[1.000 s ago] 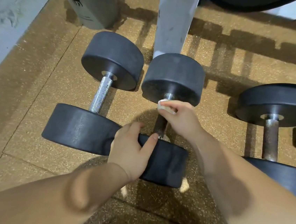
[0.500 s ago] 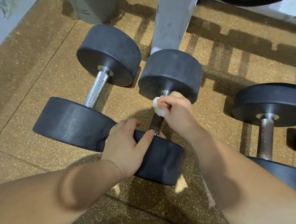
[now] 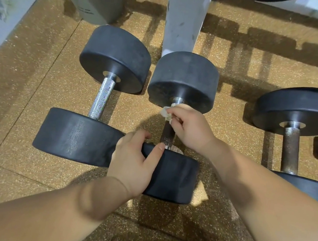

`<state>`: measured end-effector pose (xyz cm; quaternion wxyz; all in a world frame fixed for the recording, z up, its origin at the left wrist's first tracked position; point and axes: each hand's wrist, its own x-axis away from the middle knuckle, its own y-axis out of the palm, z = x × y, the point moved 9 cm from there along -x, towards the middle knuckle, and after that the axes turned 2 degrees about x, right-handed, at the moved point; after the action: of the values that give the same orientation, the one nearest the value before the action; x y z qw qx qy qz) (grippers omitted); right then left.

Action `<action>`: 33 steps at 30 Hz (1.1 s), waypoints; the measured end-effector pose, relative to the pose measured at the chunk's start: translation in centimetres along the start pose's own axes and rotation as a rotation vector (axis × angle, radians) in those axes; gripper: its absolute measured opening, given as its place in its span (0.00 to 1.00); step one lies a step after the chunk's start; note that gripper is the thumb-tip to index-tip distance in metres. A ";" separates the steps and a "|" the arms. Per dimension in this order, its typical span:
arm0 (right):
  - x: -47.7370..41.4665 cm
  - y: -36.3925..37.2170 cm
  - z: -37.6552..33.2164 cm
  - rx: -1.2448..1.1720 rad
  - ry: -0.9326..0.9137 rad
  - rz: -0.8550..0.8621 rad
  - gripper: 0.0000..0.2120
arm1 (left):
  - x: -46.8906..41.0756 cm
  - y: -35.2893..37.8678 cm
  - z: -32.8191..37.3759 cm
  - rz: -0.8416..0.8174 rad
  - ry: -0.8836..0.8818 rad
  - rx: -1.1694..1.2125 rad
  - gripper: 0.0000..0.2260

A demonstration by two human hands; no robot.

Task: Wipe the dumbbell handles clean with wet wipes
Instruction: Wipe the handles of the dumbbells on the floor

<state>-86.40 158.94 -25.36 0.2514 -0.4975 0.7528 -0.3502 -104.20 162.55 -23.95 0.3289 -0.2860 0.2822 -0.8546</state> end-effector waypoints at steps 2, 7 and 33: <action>0.8 -0.2 0.1 -0.003 0.019 -0.012 0.17 | 0.0 0.0 0.1 0.000 0.003 0.000 0.31; 2.5 0.2 0.2 -0.051 -0.006 -0.071 0.14 | 0.0 0.0 0.1 0.001 0.004 -0.001 0.30; 0.5 -1.1 1.3 -0.135 0.088 0.079 0.07 | 0.0 -0.1 0.0 0.019 0.003 0.032 0.30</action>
<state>-85.04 157.84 -25.35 0.1976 -0.4673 0.8040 -0.3101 -104.23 162.62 -23.94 0.3413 -0.2767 0.2717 -0.8562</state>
